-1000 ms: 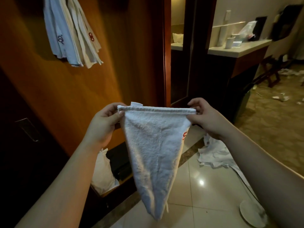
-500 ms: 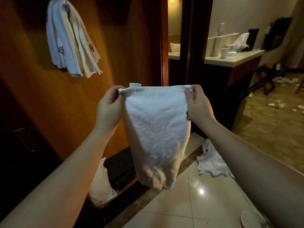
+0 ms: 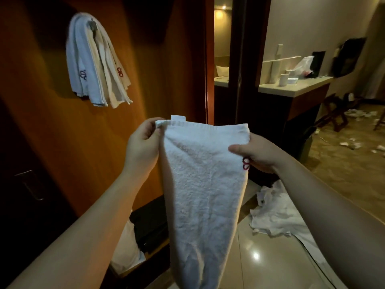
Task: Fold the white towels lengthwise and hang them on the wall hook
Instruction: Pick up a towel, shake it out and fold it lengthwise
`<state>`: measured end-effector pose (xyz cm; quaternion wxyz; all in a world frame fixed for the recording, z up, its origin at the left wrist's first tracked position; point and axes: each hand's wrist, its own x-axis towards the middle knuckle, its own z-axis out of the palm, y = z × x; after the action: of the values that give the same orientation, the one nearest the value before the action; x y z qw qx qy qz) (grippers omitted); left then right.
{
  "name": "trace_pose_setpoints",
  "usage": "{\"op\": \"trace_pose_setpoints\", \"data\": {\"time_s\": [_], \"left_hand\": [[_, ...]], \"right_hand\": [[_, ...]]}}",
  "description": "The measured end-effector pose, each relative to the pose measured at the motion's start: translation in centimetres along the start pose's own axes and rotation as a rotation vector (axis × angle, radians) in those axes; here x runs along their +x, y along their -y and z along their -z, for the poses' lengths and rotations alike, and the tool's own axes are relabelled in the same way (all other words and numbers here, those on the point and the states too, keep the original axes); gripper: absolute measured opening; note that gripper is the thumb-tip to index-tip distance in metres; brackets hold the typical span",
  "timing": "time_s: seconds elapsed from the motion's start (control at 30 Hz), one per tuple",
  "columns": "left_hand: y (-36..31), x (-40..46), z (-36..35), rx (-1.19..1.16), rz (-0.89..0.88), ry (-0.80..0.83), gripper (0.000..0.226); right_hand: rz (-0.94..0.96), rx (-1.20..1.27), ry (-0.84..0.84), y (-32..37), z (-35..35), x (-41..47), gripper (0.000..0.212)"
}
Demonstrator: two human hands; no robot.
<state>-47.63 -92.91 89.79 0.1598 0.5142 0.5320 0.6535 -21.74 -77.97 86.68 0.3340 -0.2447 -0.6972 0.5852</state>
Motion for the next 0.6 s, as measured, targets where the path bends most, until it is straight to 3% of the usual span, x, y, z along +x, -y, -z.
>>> {"op": "trace_pose_setpoints", "data": {"time_s": [0.07, 0.17, 0.33, 0.5, 0.6], "left_hand": [[0.1, -0.3, 0.0, 0.018, -0.011, 0.026, 0.012], [0.4, -0.7, 0.1, 0.021, -0.009, 0.069, 0.010], [0.9, 0.2, 0.5, -0.061, 0.157, 0.095, 0.023], [1.8, -0.1, 0.6, -0.166, 0.303, 0.120, 0.017], [2.4, -0.9, -0.1, -0.170, 0.340, 0.063, 0.014]], "right_hand": [[-0.124, -0.025, 0.110, -0.3, 0.9, 0.0, 0.068], [-0.177, -0.046, 0.170, -0.9, 1.5, 0.0, 0.067], [-0.154, 0.003, 0.010, -2.0, 0.5, 0.0, 0.057], [-0.168, 0.028, -0.080, -2.4, -0.5, -0.2, 0.057], [-0.198, 0.038, -0.121, -2.5, -0.7, -0.3, 0.040]]}}
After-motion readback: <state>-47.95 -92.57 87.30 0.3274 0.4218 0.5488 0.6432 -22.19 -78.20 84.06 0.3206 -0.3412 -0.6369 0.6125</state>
